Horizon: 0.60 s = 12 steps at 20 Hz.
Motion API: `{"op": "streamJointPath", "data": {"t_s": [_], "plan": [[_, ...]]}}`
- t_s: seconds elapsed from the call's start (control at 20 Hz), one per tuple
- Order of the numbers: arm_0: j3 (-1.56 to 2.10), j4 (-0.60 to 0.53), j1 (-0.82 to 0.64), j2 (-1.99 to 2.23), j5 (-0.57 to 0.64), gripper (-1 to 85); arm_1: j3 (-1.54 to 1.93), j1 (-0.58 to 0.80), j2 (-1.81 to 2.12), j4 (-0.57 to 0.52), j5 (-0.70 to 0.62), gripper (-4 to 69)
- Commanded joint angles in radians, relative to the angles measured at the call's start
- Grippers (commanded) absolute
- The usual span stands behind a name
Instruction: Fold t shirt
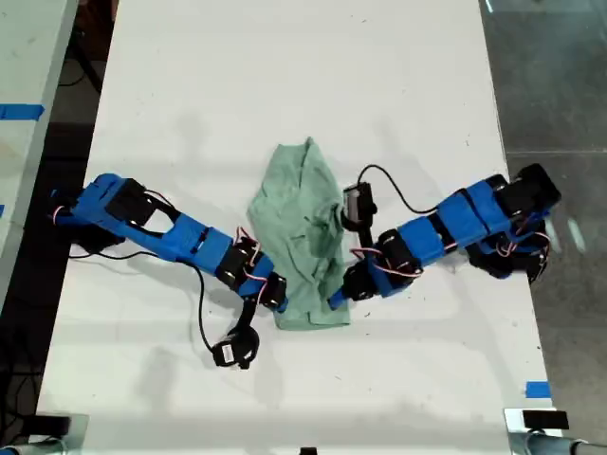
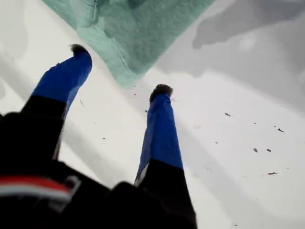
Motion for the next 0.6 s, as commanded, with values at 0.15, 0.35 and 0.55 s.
{"op": "streamJointPath", "data": {"t_s": [0.15, 0.35, 0.55], "plan": [[-0.017, 0.015, 0.02, 0.054, 0.006, -0.1, 0.0, -0.012, -0.054, -0.12, 0.018, 25.9], [-0.017, 0.031, 0.021, 0.058, 0.012, -0.1, -0.008, -0.005, -0.15, -0.186, 0.005, 19.4], [-0.017, 0.057, 0.025, 0.066, 0.011, -0.1, -0.017, -0.012, -0.224, -0.224, 0.003, 0.8]]}}
